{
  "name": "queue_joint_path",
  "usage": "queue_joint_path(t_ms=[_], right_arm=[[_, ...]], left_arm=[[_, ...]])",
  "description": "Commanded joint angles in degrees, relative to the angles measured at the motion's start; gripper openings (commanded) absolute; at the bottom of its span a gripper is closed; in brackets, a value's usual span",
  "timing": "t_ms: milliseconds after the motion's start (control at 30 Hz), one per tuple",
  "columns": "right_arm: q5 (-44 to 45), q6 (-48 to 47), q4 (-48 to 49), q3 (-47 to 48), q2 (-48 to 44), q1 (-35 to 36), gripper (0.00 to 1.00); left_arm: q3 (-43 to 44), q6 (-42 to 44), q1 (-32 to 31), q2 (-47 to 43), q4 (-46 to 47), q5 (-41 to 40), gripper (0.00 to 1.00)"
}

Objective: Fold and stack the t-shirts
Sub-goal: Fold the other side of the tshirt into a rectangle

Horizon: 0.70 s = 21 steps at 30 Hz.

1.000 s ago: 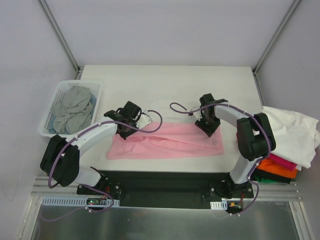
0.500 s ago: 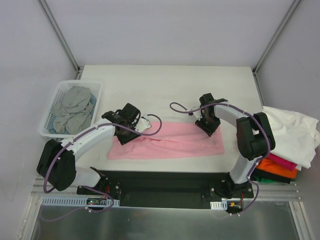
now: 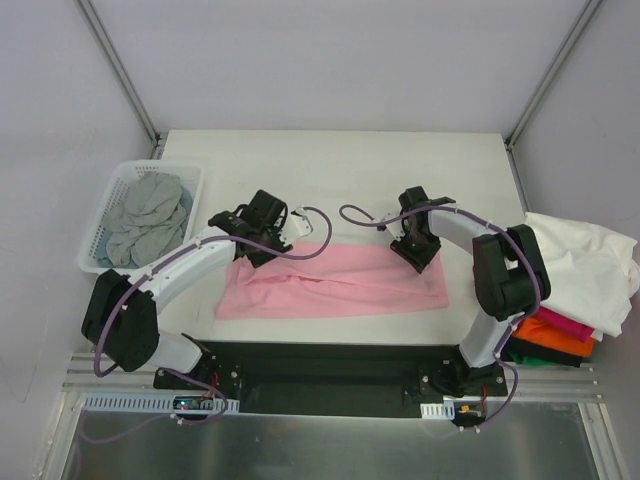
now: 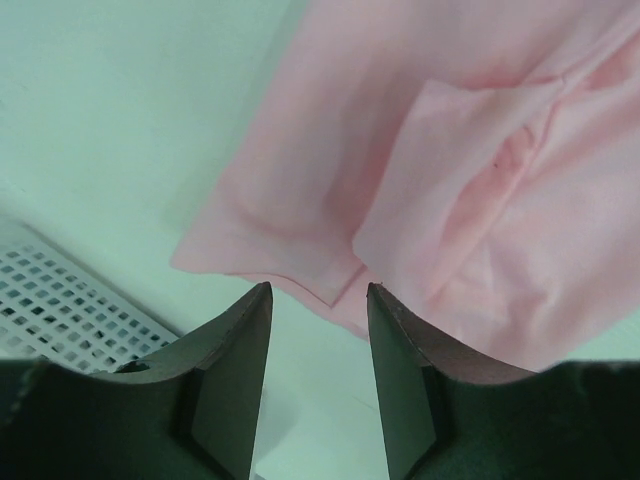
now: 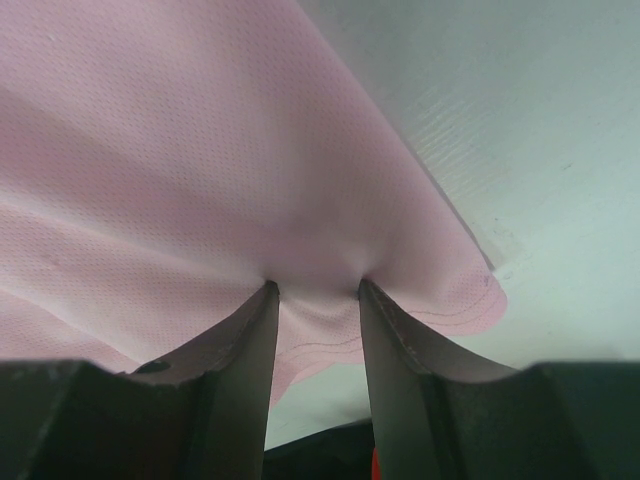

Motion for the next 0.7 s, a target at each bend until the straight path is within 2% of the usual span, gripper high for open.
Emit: queue_joint_path(t_ms=[0, 300, 667], right_arm=[[0.65, -0.34, 1.02, -1.08, 0.31, -0.5, 0.41], [-0.41, -0.07, 0.4, -1.87, -0.92, -0.5, 0.4], [-0.67, -0.07, 0.93, -2.66, -1.28, -0.41, 0.4]], left_arm=[[1.63, 2.67, 0.36, 3.94, 9.04, -4.78, 0.43], [3.22, 2.15, 1.59, 13.09, 11.61, -3.12, 0.4], [-9.77, -0.49, 0.71, 4.57, 10.38, 0.4, 0.41]])
